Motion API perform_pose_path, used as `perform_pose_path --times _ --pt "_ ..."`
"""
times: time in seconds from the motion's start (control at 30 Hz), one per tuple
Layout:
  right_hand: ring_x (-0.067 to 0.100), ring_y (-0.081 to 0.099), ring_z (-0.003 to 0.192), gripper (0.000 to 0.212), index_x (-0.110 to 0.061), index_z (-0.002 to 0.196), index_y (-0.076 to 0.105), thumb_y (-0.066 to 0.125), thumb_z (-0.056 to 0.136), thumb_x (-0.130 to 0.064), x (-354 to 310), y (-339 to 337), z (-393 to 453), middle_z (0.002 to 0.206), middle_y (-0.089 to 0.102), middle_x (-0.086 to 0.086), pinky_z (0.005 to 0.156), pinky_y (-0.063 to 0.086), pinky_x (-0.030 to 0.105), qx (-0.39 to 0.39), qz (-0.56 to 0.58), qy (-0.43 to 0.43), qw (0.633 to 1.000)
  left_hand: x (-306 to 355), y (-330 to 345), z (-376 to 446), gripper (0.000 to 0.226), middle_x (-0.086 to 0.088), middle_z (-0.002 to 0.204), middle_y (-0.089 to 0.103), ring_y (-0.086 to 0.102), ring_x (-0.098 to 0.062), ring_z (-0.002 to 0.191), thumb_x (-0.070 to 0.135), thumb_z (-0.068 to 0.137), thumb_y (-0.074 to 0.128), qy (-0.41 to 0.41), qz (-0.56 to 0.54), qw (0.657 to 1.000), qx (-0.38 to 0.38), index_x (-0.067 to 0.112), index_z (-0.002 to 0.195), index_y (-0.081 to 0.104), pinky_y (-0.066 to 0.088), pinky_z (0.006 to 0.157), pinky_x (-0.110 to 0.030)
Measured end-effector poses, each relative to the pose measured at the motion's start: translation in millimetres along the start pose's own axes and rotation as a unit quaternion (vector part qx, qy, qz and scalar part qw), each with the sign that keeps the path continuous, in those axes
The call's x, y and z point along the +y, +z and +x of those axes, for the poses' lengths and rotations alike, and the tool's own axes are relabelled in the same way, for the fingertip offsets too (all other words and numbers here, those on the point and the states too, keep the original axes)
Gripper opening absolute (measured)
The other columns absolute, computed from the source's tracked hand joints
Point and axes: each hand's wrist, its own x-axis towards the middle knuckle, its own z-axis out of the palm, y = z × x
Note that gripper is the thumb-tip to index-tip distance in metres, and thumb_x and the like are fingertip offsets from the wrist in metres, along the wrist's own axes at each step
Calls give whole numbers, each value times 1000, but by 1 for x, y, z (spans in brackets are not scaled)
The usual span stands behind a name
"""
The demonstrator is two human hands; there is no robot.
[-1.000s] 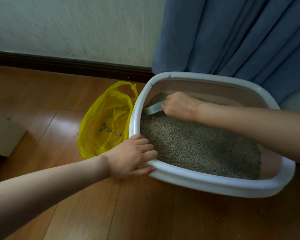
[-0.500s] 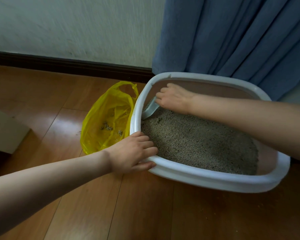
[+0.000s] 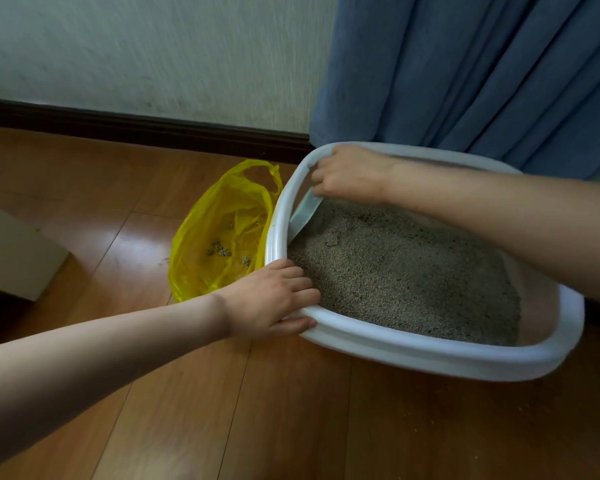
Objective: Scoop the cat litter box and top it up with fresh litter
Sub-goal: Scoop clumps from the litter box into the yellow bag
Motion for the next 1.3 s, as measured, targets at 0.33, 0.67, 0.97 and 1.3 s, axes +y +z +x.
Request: perform_pose_path --times 0.33,0.67,0.97,1.3 --pt "18 56 101 29 -27 120 62 55 93 -16 9 -4 -36 105 62 -6 81 41 32 16 58 23 998 -1 2 0 30 1 89 56 50 -21 85 46 101 41 2 -3 1000 3 19 97 54 35 89 -33" --pt "13 57 58 30 -16 71 71 61 90 -38 50 36 -101 62 67 -4 53 39 26 -171 400 322 841 -3 5 0 33 0 86 55 50 -23 83 46 100 40 3 -1 1000 17 17 93 54 36 85 -35" --pt "2 46 38 31 -15 62 62 62 91 -26 18 41 -65 42 56 -9 43 35 17 -183 471 299 810 -2 6 0 31 -1 85 54 49 -24 82 44 99 42 7 -2 1000 27 16 91 54 35 84 -35" --pt "14 38 48 34 -14 63 50 56 95 -21 -30 44 -4 58 44 0 46 30 27 -117 471 293 824 -3 9 0 33 -2 85 54 48 -23 82 45 98 43 4 -4 999 36 15 91 56 36 85 -36"
